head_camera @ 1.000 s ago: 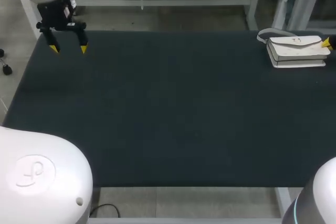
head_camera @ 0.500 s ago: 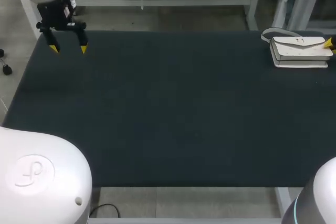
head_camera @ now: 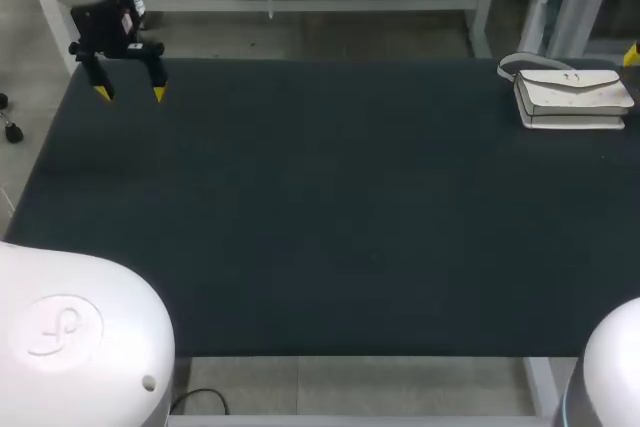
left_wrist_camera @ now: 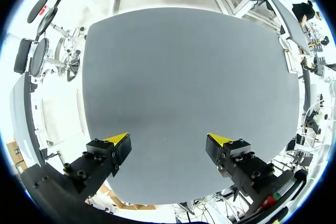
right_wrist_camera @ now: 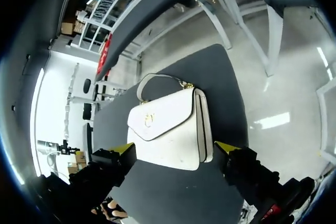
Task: Pick up the bag, open it, inspect its contents, close it, and place it on the opposite side
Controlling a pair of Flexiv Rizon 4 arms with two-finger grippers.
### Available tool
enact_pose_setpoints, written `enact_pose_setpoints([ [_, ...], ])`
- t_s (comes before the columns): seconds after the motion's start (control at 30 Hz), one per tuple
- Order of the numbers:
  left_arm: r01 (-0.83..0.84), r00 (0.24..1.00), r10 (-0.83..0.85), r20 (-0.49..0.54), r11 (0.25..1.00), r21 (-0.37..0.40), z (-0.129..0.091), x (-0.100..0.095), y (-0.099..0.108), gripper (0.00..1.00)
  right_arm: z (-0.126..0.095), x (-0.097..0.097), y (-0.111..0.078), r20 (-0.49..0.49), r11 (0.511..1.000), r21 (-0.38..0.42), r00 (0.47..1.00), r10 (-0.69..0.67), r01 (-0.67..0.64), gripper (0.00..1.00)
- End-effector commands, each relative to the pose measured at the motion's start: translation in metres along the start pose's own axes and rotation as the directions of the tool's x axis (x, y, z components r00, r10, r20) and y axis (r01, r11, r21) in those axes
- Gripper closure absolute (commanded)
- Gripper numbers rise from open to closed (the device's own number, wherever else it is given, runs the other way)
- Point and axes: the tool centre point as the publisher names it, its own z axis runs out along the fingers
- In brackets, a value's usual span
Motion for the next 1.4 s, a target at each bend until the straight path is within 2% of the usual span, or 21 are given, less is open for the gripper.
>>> enact_pose_setpoints([
  [0.03,0.001,1.000,-0.001,0.003,1.000,0.001,0.000,0.001,0.001,0.00,-0.013,0.039,-0.027,0.198,0.997,-0.074,0.980,-0.017,0.032,0.00],
  [0.27,0.001,1.000,-0.001,0.003,1.000,0.001,0.000,0.001,0.001,0.00,-0.022,0.066,-0.045,0.321,0.992,-0.097,0.946,-0.043,0.078,0.00],
  [0.33,0.001,1.000,-0.001,0.003,1.000,0.001,0.000,0.001,0.001,0.00,-0.023,0.072,-0.051,0.330,0.991,-0.094,0.942,-0.054,0.090,0.00],
  [0.5,0.001,1.000,-0.001,0.003,1.000,0.001,0.000,0.001,0.001,0.00,-0.021,0.080,-0.059,0.389,0.993,-0.084,0.920,-0.048,0.088,0.00],
  [0.67,0.001,1.000,-0.001,0.003,1.000,0.001,0.000,0.001,0.001,0.00,-0.009,0.086,-0.066,0.428,0.995,-0.044,0.902,-0.061,0.088,0.00],
  [0.9,0.001,1.000,-0.001,0.003,1.000,0.001,0.000,0.001,0.001,0.00,-0.002,0.094,-0.077,0.450,0.996,-0.022,0.890,-0.071,0.090,0.00],
  [1.4,0.001,1.000,-0.001,0.003,1.000,0.001,0.000,0.001,0.001,0.00,0.005,0.102,-0.083,0.468,0.997,-0.013,0.882,-0.058,0.072,0.00],
])
